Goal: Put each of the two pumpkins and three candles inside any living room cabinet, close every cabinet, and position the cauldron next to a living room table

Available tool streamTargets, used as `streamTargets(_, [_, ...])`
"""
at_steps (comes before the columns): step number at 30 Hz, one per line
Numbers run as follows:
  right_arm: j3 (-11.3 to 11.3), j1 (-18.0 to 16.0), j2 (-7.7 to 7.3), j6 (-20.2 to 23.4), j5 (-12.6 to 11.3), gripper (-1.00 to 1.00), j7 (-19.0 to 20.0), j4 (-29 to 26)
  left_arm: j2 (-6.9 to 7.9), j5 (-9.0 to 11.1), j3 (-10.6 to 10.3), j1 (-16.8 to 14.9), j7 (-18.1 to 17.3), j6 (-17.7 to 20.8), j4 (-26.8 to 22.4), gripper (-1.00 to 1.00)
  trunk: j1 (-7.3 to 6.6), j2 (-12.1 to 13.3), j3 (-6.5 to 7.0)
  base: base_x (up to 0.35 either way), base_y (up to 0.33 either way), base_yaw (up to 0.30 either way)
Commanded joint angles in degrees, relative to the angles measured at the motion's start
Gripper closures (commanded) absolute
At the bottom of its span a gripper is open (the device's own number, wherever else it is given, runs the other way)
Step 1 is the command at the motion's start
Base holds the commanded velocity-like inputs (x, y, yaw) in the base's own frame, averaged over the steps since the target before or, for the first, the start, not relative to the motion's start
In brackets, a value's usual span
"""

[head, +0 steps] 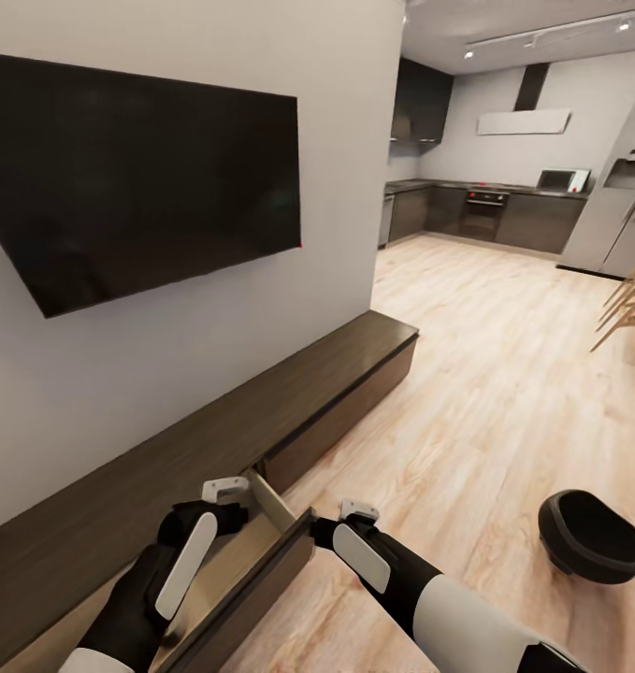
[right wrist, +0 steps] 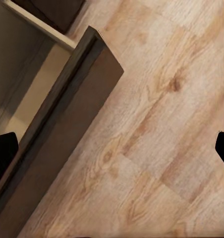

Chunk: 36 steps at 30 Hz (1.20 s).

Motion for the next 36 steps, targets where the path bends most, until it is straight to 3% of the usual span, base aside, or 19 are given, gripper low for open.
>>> streamTargets(1, [0.3,-0.1,-0.02,0.2,-0.2,-1.00,-0.3,-0.1,0.02,0.6,0.0,0.0,0.6,0.1,-0.1,-1.00,-0.01,0.0,-0.06,-0.076,0.000,-0.274])
streamTargets(36, [0.3,-0.1,-0.03,0.1,-0.2,-1.00,-0.3,-0.1,0.12,0.4,0.2,0.0,0.5,0.1,-0.1,-1.00,-0.01,0.0,0.63,0.012,0.000,-0.275])
